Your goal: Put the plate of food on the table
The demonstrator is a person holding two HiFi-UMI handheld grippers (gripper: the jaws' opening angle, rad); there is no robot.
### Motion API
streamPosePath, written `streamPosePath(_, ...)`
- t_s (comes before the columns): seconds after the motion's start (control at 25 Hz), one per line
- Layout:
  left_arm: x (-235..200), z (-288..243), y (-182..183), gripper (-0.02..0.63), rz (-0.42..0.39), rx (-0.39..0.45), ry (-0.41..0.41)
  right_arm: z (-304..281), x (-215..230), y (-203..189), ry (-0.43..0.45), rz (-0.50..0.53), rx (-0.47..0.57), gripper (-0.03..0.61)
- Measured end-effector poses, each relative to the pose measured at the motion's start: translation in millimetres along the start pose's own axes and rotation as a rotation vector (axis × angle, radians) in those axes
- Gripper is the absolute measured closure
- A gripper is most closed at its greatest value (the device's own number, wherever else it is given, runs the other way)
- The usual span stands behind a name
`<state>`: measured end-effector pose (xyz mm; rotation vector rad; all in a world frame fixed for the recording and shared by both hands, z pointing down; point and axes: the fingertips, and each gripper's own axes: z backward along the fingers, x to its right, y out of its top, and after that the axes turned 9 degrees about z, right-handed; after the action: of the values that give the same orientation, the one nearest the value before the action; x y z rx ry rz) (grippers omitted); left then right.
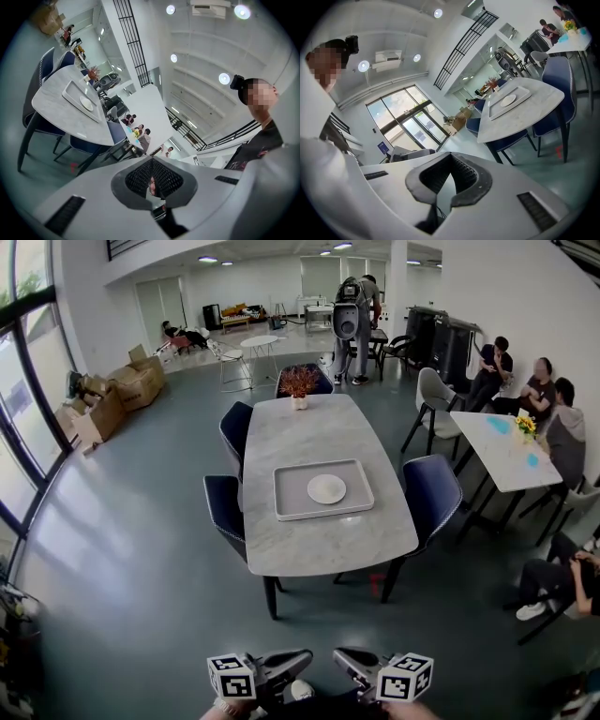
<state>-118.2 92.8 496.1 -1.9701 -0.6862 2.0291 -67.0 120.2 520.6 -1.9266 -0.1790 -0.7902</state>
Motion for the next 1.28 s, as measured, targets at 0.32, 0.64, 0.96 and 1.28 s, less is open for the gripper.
streamPosePath(0.32,-5,0,-7,0.609,0.016,0.010,0.000,-1,1,-7,0.012,-0.001,-0.014,0.572)
streamPosePath(0.64,-4,6,-8,0.609,0.005,0.001,-0.004,-7,-6,-14,0.021,-0.010,-0.021,0.572)
streamPosePath(0.96,-7,13,-6,0.608,0.009,0.011,-0.004,-14,-12,-14,0.027,-0.006,-0.022,0.572)
streamPosePath(1.28,-8,15,-6,0.609,0.016,0.019,0.000,-16,-14,-14,0.028,0.001,-0.033,0.572)
